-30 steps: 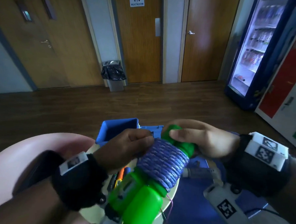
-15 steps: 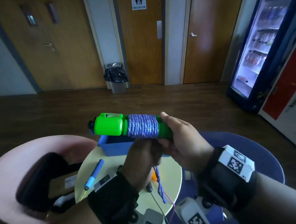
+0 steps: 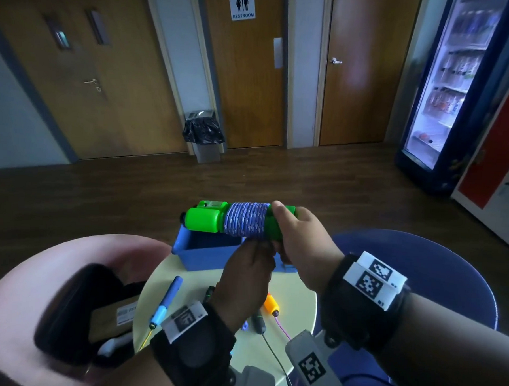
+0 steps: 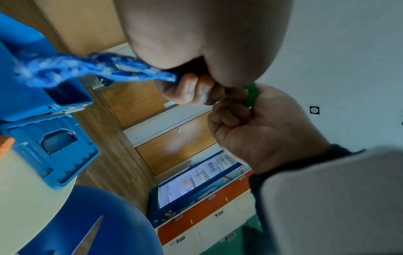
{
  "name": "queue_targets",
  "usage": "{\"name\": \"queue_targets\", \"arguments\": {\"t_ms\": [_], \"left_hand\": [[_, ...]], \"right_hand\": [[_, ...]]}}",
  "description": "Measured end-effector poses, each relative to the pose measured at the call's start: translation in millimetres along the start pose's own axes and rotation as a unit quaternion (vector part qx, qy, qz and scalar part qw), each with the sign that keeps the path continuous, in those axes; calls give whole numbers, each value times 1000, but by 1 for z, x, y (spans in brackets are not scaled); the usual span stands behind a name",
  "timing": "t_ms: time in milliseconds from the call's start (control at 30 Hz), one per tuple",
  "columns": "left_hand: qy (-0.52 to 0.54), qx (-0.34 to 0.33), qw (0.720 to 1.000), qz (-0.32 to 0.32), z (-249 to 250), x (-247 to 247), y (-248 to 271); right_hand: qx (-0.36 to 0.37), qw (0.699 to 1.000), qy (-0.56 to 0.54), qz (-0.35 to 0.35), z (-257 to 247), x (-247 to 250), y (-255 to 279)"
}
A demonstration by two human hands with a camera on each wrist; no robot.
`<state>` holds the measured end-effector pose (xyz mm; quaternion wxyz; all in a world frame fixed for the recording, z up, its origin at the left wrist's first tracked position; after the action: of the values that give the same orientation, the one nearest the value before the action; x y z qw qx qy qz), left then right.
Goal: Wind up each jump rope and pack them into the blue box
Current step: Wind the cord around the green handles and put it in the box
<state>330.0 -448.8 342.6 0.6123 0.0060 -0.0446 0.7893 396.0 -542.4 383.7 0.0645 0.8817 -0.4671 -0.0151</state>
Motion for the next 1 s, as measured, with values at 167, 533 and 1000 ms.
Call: {"name": "queue_targets", "arguments": {"t_ms": [167,533,1000], "left_hand": [[-21,52,997,-47,7,-16,14],[-574,-56,808,-121,43,1,17],[-391,-169,901,-88,62,16,15]], "right_hand": [[20,994,95,56,0,17,-5],[141,849,509,2,-21,-3,9],[75,907,372,-182,-27,4,4]]}}
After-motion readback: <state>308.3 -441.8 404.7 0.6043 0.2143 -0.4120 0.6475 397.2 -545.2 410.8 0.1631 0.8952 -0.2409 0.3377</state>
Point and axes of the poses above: each hand's wrist, its own y-axis away from the middle knuckle, its own x-axis out of the back of the hand, z = x × y, the point moved 8 cm from there along -y, towards the middle knuckle, and after that the axes turned 10 degrees about -z, right-handed, at the moved point
